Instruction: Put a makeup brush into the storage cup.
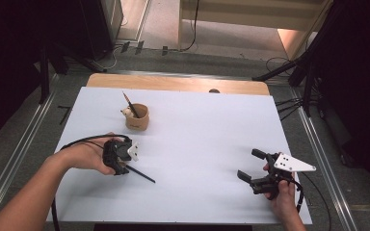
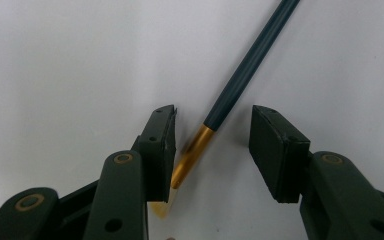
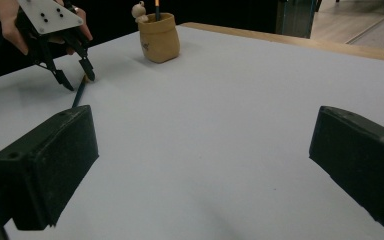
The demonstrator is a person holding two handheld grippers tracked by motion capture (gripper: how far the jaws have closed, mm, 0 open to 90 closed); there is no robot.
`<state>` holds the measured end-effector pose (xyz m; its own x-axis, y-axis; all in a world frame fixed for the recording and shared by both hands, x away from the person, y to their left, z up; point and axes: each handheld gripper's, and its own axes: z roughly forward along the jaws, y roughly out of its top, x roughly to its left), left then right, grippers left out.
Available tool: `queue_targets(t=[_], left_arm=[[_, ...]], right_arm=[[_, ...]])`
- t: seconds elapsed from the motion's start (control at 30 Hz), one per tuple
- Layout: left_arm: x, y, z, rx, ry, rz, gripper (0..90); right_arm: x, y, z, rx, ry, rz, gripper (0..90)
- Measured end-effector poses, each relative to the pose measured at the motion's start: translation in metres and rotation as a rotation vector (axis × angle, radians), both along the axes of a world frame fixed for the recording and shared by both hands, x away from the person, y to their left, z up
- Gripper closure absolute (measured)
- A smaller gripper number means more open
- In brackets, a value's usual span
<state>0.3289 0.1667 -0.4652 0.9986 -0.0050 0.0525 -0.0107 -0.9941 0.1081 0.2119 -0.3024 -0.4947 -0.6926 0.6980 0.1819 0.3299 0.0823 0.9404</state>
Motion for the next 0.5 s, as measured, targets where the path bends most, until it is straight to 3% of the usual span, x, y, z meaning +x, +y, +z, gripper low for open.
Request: queue_targets(t=[0.17, 0.27, 0.37, 0.43, 0.5], left_arm=[[0.0032, 0.0004, 0.0, 0.012, 0.037, 0.01, 60.5], [0.005, -0.0007, 0.0001, 0.021, 0.038, 0.009, 64.2], [0.0075, -0.0015, -0.0002, 0.023, 0.041, 0.015, 72.7], [0.0085, -0.0017, 0.0002, 0.027, 0.039, 0.008, 84.1], [0.0079, -0.0022, 0.0002, 0.028, 0.036, 0.005, 85.1]], right_arm=[[-0.0002, -0.0002, -0.0001, 0.001, -0.001, -0.001, 0.0], [-0.0001, -0.0003, 0.0001, -0.001, -0.001, 0.0, 0.0], [-0.0001, 0.0003, 0.0, 0.0, -0.001, 0.0, 0.0], [-0.0003, 0.0004, 0.0001, 0.0, -0.002, 0.001, 0.0], [-0.0003, -0.0001, 0.0001, -0.002, -0.002, 0.0, 0.0]])
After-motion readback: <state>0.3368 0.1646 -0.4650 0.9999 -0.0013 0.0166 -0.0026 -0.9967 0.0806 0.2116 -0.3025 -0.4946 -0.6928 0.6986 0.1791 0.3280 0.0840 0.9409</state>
